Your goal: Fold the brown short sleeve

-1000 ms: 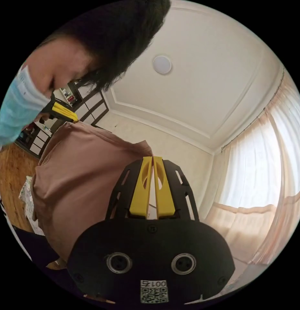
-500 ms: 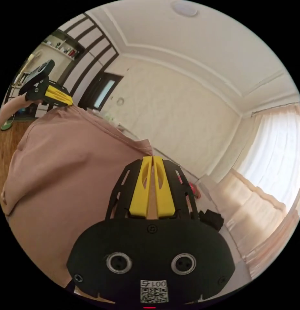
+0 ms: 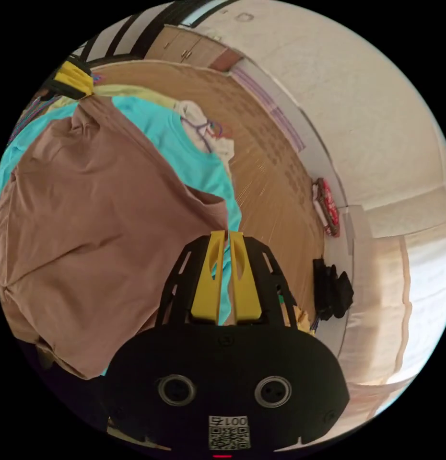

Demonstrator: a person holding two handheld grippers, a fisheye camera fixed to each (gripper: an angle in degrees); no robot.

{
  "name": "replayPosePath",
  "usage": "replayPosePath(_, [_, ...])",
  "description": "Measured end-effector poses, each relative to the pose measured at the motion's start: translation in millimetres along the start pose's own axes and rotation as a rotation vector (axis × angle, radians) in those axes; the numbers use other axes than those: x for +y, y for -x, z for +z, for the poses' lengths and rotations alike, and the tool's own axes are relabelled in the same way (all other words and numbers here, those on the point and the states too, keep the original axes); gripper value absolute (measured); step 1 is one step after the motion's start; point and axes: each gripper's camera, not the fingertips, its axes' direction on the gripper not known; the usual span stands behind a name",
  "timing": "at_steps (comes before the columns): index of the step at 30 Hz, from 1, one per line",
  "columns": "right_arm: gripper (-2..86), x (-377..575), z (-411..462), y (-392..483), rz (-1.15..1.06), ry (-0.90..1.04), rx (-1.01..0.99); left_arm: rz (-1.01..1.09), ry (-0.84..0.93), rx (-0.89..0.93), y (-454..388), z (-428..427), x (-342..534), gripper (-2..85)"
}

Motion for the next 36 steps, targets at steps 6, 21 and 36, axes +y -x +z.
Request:
replayPosePath(6, [1.0, 10, 58, -37, 0.130, 0.231, 0.108, -0.001, 0.155, -0.001, 49, 47, 15, 10.1])
replayPosePath(21, [8.0, 137, -80, 49, -0.110, -0.155, -0.586, 0.231, -0.102, 0.140, 114, -27, 130, 10.7])
replayPosePath(36, [2.9, 93, -25, 125, -0.250, 0.148, -0.449, 0.410, -0.207, 0.483, 37, -41, 327, 2.1])
